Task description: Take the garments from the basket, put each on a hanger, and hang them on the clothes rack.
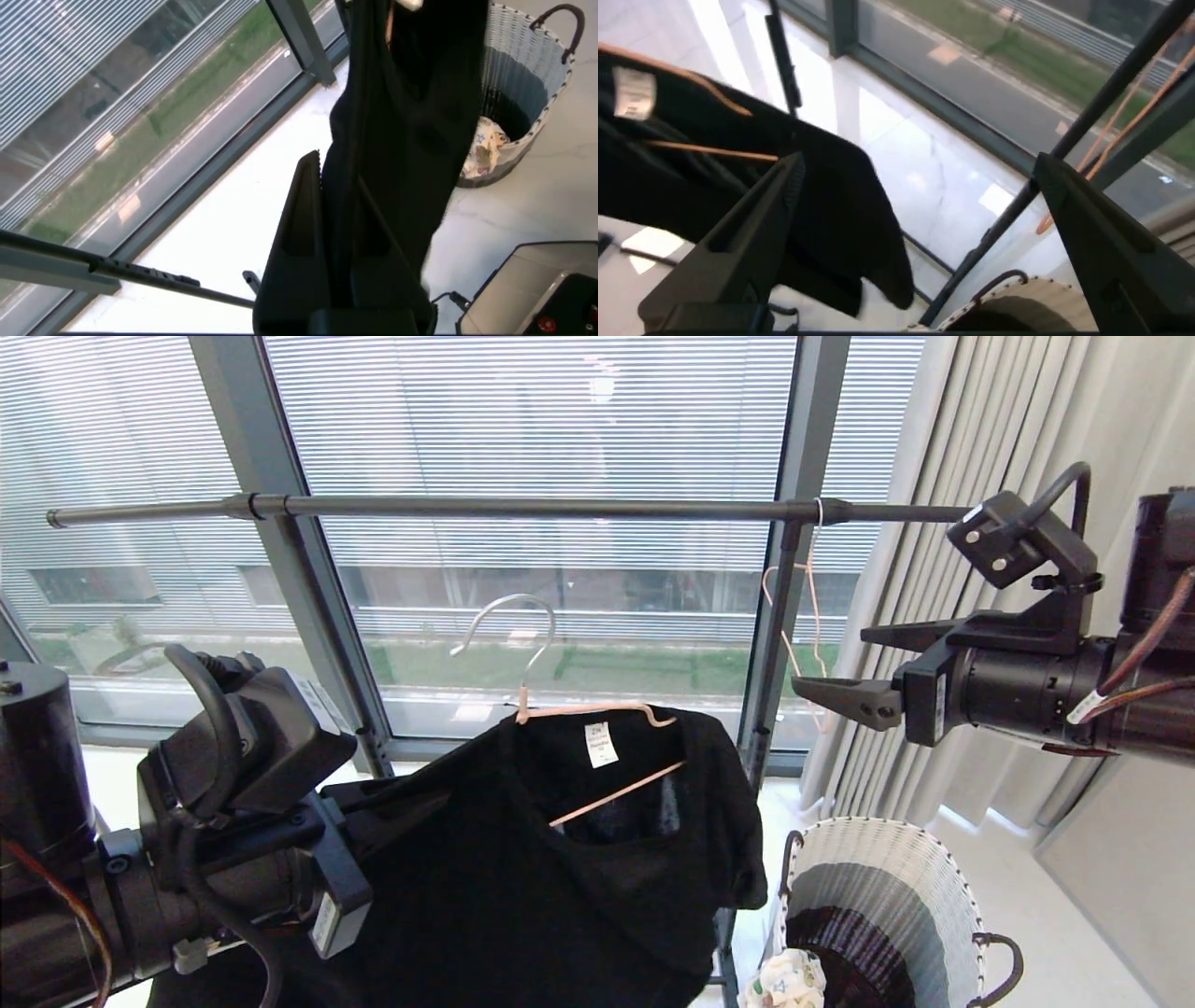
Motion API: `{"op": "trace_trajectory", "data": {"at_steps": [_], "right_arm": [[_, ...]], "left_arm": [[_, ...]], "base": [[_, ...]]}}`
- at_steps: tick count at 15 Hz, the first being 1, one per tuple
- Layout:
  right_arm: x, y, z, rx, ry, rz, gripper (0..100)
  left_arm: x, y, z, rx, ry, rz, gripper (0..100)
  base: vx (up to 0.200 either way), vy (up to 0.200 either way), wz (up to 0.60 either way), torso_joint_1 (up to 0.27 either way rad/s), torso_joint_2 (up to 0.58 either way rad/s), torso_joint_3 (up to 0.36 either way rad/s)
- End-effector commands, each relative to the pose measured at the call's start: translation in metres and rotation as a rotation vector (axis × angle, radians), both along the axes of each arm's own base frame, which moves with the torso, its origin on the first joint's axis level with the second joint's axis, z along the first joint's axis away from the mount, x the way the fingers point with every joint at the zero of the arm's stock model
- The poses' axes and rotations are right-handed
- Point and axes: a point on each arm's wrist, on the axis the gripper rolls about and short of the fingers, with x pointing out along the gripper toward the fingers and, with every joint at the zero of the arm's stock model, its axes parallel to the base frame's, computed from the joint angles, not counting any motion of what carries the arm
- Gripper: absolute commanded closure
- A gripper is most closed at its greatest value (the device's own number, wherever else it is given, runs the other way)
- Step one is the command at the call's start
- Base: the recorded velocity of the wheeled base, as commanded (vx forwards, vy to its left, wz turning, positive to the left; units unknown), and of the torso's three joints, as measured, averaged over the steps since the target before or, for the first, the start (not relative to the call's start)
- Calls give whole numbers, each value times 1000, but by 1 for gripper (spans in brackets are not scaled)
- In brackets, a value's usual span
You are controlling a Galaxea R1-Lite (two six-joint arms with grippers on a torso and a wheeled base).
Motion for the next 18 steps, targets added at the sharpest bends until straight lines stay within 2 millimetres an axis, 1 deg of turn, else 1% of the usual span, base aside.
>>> {"op": "trace_trajectory", "data": {"at_steps": [1,4,6,8,11,14,16,18], "right_arm": [[-2,-3,9,13,-27,0,0],[-2,-2,10,-7,-46,11,0],[-12,-1,8,-68,-33,124,0],[-20,0,5,-163,-36,253,0],[-22,0,-2,-308,-87,381,0],[-35,12,-9,-355,-57,488,0],[-38,22,-16,-372,-30,538,0],[-39,29,-25,-399,16,569,0]], "left_arm": [[-1,-2,1,-4,-3,-13,100],[-5,-9,2,-12,2,-57,100],[-10,-23,9,-64,16,-120,100],[-7,-34,12,-66,21,-154,100],[-10,-47,8,-46,39,-215,100],[-16,-57,3,-30,57,-271,100],[-19,-62,1,-20,61,-300,100],[-19,-63,0,12,34,-316,100]], "base": [[0,0,0,0,0,0],[0,0,0,0,0,0],[0,0,0,0,0,0],[0,0,0,0,0,0],[0,0,0,0,0,0],[0,0,0,0,0,0],[0,0,0,0,0,0],[0,0,0,0,0,0]]}}
